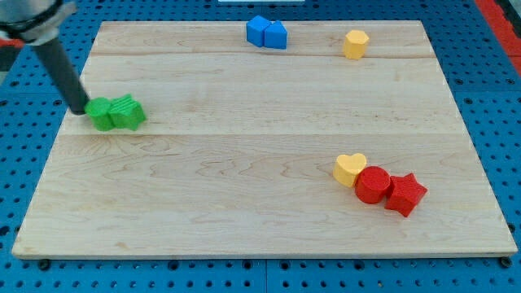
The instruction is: Push the green star into group of blocks
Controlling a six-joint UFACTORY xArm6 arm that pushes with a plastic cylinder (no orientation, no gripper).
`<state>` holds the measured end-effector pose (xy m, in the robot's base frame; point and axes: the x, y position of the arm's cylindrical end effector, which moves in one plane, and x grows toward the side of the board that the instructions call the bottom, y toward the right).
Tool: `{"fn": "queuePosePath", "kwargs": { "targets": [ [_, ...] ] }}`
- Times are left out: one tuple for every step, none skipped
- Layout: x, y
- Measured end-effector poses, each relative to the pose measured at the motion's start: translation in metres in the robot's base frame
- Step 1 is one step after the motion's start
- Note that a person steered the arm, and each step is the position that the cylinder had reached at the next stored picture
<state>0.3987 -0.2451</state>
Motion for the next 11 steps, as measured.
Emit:
{"fn": "queuePosePath", "kwargs": {
  "targets": [
    [0.000, 0.042],
    [0.000, 0.075],
    [0.003, 0.105],
    [0.021, 0.117],
    [0.040, 0.141],
    [0.057, 0.182],
    [0.074, 0.231],
    [0.090, 0.273],
    [0.094, 0.218],
    [0.109, 0.215],
    [0.111, 0.276]
  ]
}}
